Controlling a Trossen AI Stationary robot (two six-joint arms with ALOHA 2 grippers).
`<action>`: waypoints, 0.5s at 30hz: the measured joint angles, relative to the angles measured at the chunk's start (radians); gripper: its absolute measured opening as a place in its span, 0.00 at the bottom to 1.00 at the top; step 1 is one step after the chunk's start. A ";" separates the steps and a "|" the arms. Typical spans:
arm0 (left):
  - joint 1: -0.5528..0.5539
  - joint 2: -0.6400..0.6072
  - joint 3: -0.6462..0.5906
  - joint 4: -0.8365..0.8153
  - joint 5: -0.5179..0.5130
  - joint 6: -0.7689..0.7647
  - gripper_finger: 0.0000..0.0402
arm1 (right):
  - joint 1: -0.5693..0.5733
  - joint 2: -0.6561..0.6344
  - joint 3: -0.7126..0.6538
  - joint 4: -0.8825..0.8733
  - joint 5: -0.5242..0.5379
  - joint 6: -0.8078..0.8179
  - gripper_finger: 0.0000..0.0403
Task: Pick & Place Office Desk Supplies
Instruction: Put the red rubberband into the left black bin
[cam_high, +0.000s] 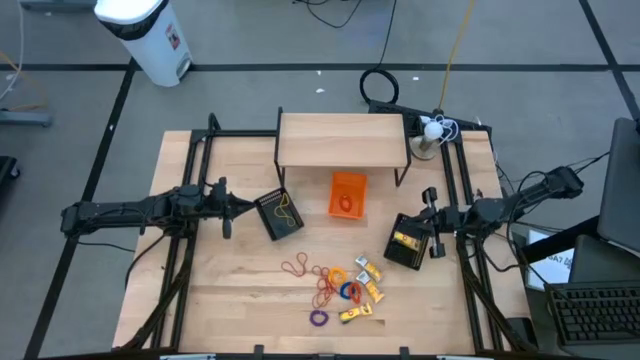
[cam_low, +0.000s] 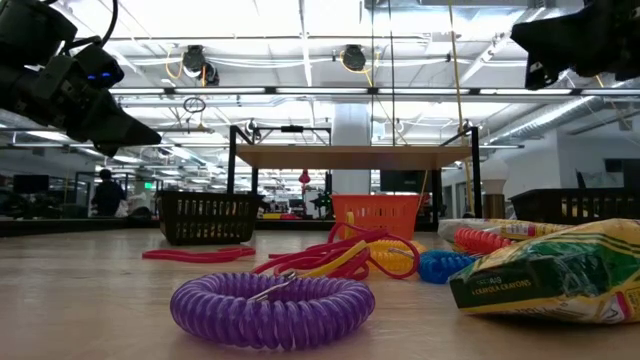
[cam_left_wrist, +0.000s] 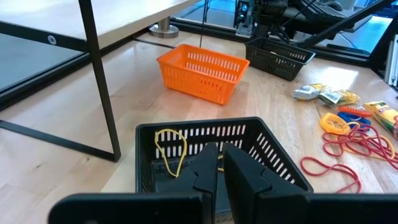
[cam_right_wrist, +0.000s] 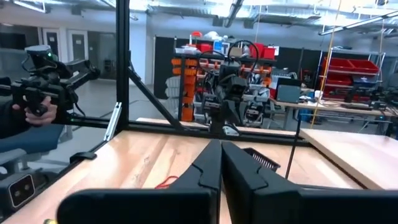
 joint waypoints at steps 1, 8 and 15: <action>0.000 0.000 0.000 0.002 0.000 0.000 0.06 | 0.000 -0.001 -0.013 0.024 0.000 0.010 0.00; -0.001 0.000 0.000 0.021 0.000 -0.001 0.06 | 0.000 -0.001 -0.060 0.111 0.004 0.016 0.00; -0.001 0.000 0.000 0.030 -0.013 -0.054 0.06 | 0.000 0.000 -0.062 0.108 0.032 -0.005 0.00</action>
